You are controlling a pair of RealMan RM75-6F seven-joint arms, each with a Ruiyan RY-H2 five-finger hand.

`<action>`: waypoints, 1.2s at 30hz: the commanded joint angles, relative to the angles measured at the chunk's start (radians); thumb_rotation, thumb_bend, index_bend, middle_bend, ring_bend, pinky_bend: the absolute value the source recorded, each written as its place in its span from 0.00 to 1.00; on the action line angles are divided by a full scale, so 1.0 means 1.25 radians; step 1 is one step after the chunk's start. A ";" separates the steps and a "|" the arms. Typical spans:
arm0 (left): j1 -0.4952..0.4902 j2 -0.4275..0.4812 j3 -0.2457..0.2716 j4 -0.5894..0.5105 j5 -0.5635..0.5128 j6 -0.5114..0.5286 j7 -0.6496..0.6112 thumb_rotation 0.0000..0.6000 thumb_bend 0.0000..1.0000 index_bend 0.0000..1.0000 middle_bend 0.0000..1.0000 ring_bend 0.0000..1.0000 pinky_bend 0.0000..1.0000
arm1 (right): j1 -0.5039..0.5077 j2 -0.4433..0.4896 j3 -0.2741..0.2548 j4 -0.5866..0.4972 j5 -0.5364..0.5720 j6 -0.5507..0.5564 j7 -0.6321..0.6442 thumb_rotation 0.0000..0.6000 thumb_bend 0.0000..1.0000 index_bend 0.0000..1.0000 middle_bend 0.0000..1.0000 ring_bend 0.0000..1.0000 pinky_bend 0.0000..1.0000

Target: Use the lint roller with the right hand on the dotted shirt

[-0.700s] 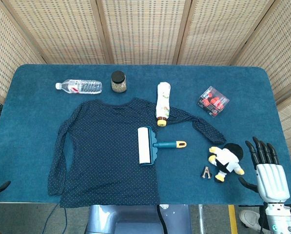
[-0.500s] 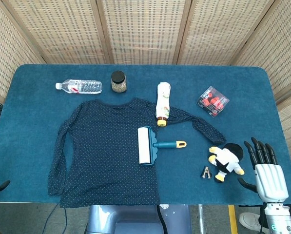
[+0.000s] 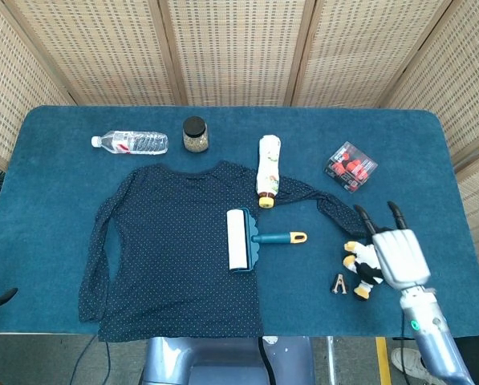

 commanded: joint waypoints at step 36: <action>-0.037 -0.002 -0.020 0.012 -0.072 -0.081 0.005 1.00 0.00 0.00 0.00 0.00 0.00 | 0.495 -0.448 -0.021 0.294 0.653 -0.091 -0.305 1.00 0.41 0.37 1.00 1.00 1.00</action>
